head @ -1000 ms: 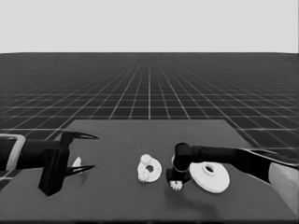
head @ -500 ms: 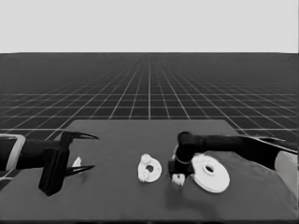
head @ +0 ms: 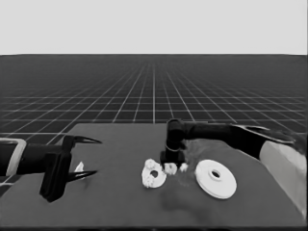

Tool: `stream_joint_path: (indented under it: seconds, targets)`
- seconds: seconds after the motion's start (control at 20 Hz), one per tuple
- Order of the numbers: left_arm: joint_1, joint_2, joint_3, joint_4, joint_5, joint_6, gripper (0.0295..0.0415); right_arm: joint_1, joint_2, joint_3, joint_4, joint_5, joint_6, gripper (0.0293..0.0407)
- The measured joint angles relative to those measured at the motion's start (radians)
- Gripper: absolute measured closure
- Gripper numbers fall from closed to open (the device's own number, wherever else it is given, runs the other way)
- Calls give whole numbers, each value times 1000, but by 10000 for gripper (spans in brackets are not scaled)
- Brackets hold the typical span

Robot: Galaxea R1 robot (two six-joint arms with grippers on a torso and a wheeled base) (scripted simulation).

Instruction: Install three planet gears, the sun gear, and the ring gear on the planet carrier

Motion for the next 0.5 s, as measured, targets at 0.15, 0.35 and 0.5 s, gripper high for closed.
stream_joint_path:
  seconds: [0.15,0.35,0.5]
  targets:
    - [0,0,0,0,0,0,326,7,89,-147,9,9,-60,388]
    - [0,0,0,0,0,0,326,7,109,-184,11,12,-76,388]
    - [0,0,0,0,0,0,326,-96,125,-243,-88,42,-112,388]
